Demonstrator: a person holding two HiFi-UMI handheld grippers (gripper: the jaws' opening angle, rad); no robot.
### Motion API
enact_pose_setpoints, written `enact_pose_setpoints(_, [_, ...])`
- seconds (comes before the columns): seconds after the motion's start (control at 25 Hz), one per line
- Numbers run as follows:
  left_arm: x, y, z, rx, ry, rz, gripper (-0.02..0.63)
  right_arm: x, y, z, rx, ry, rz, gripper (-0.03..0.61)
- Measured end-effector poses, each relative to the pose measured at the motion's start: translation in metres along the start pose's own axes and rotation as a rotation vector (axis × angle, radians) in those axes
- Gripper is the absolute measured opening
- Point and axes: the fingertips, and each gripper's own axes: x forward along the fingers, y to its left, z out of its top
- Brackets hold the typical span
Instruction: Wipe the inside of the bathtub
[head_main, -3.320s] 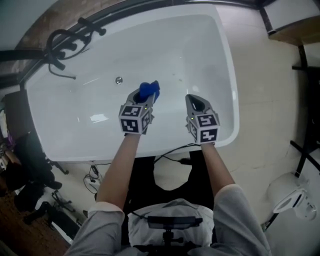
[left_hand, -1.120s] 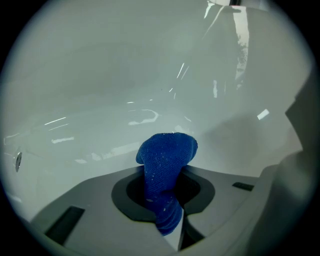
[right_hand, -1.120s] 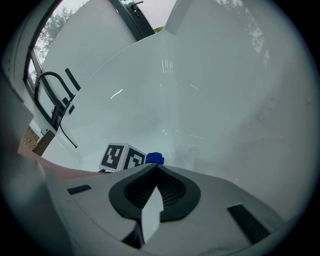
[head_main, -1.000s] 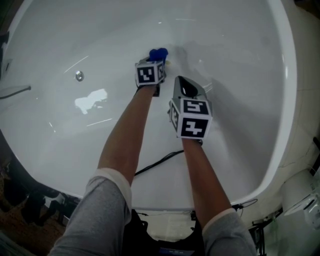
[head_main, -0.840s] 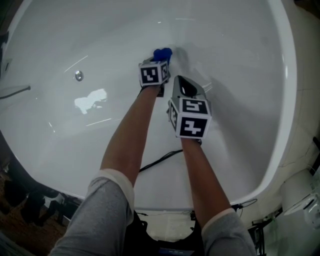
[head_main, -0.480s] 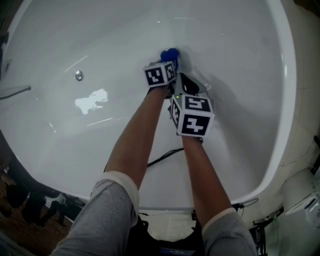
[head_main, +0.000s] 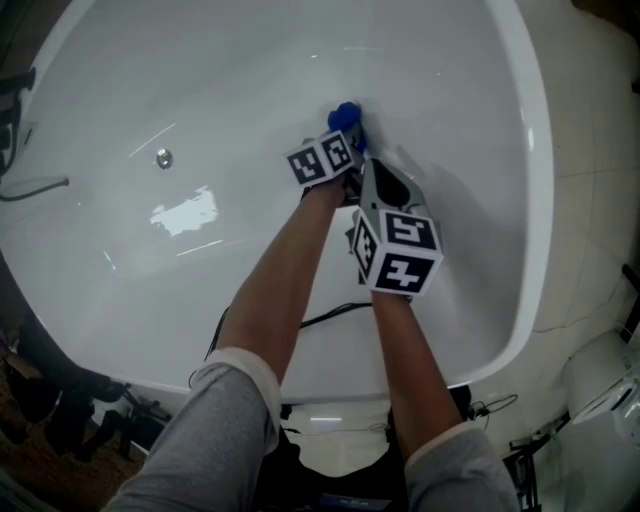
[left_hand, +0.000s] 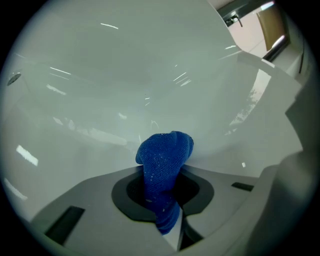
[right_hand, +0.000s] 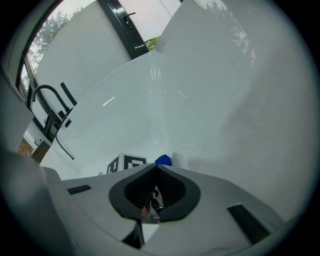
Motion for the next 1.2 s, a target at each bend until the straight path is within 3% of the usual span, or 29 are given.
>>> enact_pose_setpoints(0.56, [-0.062,-0.108,0.022,0.025,-0.005,-0.102,0.064,-0.094,0.000,0.041,-0.043,-0.074,-0.039,0.006])
enact_pose_setpoints(1.2, [-0.141,-0.240,0.029,0.010,-0.013,-0.183,0.066,-0.210,-0.027,0.059,-0.032,-0.095,-0.067,0.006])
